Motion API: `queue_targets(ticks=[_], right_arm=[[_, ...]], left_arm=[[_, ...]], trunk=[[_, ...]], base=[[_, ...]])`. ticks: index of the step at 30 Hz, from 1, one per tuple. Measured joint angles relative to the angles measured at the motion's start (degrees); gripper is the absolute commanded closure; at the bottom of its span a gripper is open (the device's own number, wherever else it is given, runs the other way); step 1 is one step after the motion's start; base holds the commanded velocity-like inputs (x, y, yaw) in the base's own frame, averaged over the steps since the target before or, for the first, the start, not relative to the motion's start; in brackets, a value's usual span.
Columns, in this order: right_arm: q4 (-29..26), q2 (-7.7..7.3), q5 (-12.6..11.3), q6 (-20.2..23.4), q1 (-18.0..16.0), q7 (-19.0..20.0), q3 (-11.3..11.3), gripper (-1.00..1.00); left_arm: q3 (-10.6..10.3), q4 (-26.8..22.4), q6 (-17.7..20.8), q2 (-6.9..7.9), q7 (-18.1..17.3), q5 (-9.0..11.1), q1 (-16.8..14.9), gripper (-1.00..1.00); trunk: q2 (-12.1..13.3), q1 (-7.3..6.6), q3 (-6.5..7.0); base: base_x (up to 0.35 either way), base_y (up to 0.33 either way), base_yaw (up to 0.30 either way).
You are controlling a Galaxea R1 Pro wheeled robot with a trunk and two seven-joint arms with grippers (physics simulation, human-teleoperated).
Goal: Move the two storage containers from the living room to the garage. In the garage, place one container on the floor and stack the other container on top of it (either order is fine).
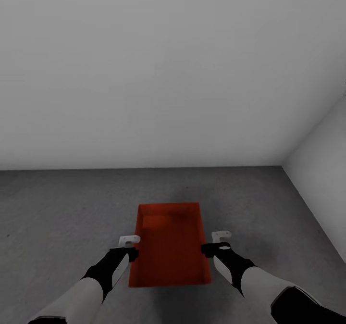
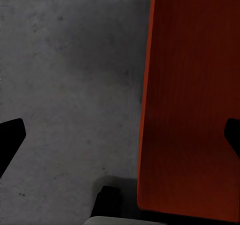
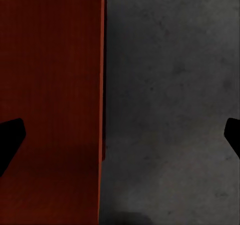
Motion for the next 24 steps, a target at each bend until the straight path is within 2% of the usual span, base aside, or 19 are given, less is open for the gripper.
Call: queue_targets(ticks=[4, 24], right_arm=[[0.00, 0.00, -0.01, 0.00, 0.00, 0.00, 0.00, -1.00], [-0.01, 0.02, -0.03, 0.00, 0.00, 0.00, 0.00, -1.00]], left_arm=[[-0.05, -0.01, -0.01, 0.00, 0.02, 0.00, 0.00, -1.00], [-0.08, -0.18, -0.01, 0.00, 0.38, -0.03, 0.00, -1.00]], trunk=[[1.61, -0.88, 1.07], [1.62, -0.88, 2.85]], base=[[0.000, 0.000, 0.000], [0.000, 0.000, -0.015]])
